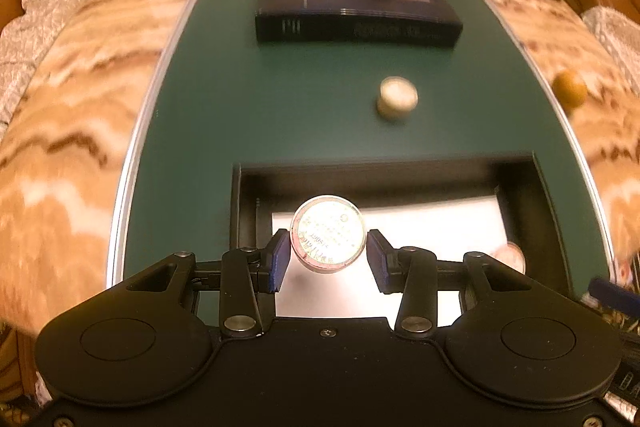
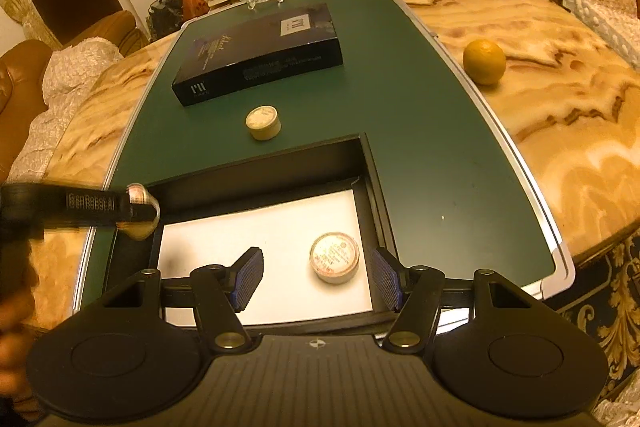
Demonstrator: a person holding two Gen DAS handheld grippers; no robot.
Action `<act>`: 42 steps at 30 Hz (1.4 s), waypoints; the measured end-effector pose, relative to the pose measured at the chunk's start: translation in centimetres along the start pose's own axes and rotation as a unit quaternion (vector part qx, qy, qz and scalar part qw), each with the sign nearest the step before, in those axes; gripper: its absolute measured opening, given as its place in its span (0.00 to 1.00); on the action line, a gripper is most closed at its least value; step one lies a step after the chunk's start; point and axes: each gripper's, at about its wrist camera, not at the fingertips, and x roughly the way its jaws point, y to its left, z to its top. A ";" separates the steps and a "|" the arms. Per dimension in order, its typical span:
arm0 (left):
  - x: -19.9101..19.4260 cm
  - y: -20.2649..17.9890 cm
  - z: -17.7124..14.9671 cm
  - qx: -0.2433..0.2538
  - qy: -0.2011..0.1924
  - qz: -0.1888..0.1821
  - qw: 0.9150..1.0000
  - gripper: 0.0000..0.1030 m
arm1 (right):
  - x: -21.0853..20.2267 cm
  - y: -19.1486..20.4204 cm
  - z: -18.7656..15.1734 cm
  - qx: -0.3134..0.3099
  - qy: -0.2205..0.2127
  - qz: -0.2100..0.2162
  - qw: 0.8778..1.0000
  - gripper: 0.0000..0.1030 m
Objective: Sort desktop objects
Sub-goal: 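Carry the jar into the black tray and open the left tool, then lower the right tool onto the last cream jar and close it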
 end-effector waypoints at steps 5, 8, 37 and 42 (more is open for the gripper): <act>1.3 0.1 -1.7 -0.003 0.026 0.001 1.000 0.39 | -0.2 -0.3 -0.5 0.004 0.003 -0.004 1.000 0.61; 2.0 0.2 -2.0 -0.006 0.034 0.004 0.999 0.39 | -0.3 -0.5 -0.7 0.007 0.004 -0.006 1.000 0.61; 4.9 0.1 -3.2 -0.015 0.055 0.002 0.998 0.58 | -0.2 -0.7 0.6 0.004 -0.006 -0.030 1.000 0.65; 4.1 0.3 -3.1 -0.020 0.046 -0.012 0.999 0.70 | 0.3 0.7 2.9 -0.022 -0.022 -0.032 0.999 0.67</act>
